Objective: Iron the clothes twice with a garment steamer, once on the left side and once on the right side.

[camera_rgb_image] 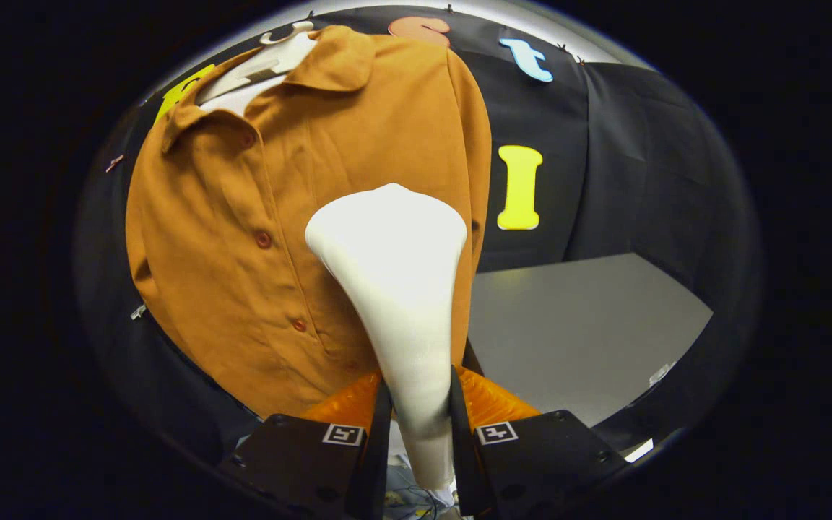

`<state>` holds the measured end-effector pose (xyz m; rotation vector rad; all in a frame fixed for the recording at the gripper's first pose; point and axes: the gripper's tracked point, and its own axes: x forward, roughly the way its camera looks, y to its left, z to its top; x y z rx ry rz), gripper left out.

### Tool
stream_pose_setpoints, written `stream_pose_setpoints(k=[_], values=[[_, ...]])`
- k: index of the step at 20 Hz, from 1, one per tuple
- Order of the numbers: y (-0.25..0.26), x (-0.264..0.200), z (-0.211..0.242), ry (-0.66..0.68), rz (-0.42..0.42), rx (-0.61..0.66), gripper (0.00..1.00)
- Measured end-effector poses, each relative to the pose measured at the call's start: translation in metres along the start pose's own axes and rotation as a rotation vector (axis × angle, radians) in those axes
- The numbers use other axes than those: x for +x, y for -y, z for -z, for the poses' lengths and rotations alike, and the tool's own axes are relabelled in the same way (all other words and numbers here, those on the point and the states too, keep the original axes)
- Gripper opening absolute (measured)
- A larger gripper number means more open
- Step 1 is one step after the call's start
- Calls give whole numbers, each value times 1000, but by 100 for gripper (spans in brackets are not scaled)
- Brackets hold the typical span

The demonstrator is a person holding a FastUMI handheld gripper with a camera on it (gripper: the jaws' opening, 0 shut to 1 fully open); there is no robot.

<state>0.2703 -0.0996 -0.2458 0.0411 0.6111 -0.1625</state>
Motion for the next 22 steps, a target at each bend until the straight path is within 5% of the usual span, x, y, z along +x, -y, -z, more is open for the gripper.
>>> stream_pose_setpoints(k=[8,16,22], values=[[-73,-37,-63,222,-142,-94,42],[-145,-46,-56,224,-300,-146,42],[-162,-33,-45,182,-304,-154,42]])
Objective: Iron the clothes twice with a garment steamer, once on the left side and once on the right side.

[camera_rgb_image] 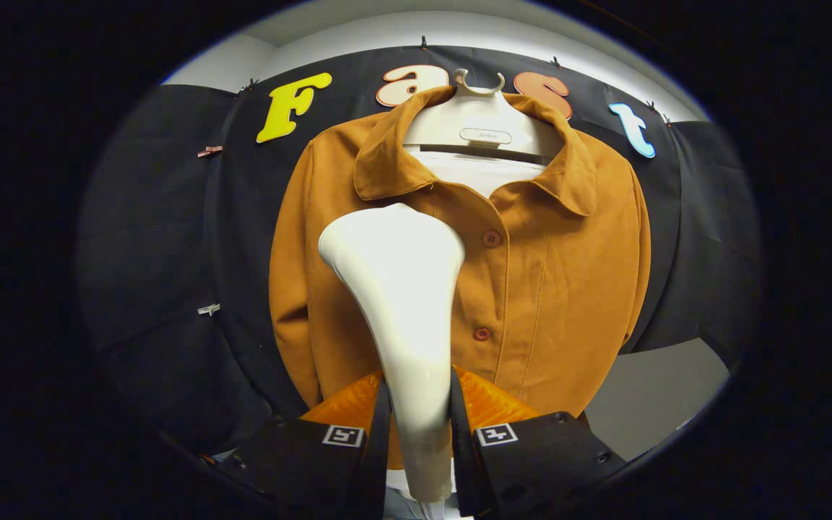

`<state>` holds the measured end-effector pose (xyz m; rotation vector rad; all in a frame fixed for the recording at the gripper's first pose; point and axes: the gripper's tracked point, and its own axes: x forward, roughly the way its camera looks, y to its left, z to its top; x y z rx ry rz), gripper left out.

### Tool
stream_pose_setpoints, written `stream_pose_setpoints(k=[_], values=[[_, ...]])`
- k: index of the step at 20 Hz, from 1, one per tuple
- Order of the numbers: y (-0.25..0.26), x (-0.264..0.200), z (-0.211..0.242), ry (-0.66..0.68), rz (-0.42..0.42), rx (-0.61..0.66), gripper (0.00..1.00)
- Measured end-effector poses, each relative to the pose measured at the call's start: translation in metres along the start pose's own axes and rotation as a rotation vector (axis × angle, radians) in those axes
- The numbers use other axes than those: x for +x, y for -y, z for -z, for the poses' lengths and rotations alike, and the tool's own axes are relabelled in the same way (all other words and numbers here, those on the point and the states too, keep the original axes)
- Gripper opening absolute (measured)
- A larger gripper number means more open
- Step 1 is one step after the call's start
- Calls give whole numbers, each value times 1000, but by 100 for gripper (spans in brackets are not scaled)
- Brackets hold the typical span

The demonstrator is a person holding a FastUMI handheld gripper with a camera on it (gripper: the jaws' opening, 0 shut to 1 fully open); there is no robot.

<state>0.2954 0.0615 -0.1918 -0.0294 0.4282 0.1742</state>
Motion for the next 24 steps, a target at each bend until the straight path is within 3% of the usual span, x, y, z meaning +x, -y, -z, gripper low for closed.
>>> stream_pose_setpoints(k=[14,24], values=[[-21,53,55,-161,43,22,42],[-25,62,101,-272,45,55,42]])
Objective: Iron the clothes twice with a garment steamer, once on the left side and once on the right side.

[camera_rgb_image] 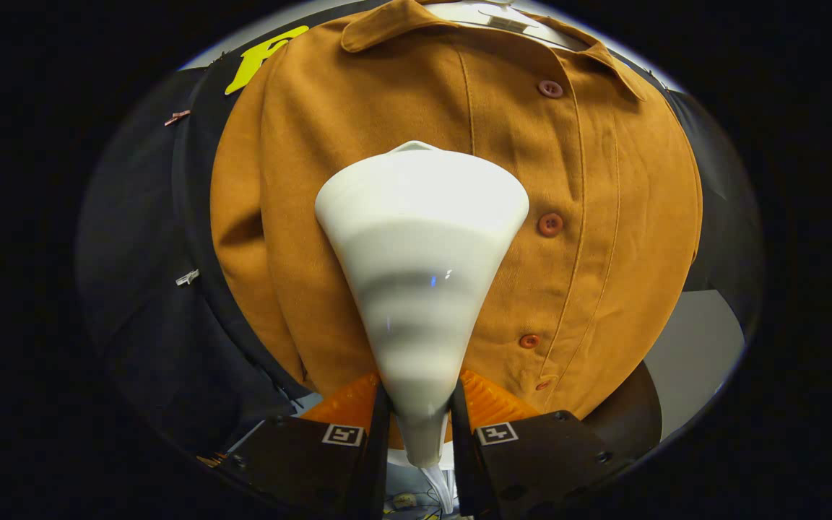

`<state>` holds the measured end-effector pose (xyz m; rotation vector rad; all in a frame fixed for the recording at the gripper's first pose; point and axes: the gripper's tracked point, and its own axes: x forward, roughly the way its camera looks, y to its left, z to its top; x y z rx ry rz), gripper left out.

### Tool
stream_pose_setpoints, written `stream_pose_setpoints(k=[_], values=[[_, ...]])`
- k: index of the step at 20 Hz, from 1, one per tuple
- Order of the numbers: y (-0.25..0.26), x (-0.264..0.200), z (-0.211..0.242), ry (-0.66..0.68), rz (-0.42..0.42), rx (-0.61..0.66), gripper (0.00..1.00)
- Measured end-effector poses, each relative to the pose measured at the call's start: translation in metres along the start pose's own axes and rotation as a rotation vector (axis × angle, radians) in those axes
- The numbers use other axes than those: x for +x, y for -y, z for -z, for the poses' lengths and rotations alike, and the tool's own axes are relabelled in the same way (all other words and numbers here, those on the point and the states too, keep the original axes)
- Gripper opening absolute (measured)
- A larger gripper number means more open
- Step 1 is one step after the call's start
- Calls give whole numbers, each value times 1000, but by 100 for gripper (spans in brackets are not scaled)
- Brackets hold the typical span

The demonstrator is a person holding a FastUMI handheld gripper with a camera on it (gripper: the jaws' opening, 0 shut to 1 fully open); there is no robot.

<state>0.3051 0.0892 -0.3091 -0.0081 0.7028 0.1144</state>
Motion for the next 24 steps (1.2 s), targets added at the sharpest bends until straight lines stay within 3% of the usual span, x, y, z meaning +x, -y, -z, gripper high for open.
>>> stream_pose_setpoints(k=[19,24], values=[[13,27,134,-307,-2,53,42],[12,19,146,-344,-4,71,42]])
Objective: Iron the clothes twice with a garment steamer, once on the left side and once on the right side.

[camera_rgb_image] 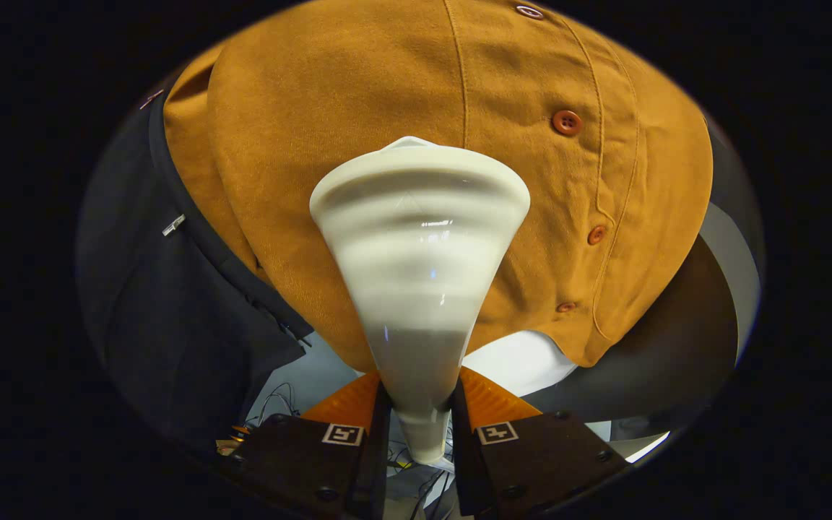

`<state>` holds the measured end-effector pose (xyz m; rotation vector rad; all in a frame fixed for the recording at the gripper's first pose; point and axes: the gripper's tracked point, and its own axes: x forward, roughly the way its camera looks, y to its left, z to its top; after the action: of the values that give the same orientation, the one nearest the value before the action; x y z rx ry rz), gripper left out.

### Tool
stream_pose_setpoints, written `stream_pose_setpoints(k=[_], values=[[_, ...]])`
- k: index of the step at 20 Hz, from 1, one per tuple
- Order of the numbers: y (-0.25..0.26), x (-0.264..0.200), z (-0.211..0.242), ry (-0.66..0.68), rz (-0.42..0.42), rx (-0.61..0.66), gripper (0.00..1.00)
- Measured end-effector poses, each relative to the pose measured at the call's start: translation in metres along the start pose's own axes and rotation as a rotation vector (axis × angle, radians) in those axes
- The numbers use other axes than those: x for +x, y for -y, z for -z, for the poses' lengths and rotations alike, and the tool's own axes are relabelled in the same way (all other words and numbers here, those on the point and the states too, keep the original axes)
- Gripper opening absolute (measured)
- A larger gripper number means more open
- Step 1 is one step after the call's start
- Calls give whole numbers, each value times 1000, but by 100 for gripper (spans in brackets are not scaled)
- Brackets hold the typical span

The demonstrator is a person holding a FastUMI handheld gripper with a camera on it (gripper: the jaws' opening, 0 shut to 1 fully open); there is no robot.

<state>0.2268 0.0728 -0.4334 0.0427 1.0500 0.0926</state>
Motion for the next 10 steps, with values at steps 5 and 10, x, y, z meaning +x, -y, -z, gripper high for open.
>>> stream_pose_setpoints(k=[5,10], values=[[0,-21,-25,97,-15,-23,42],[1,-54,-64,228,-23,-44,42]])
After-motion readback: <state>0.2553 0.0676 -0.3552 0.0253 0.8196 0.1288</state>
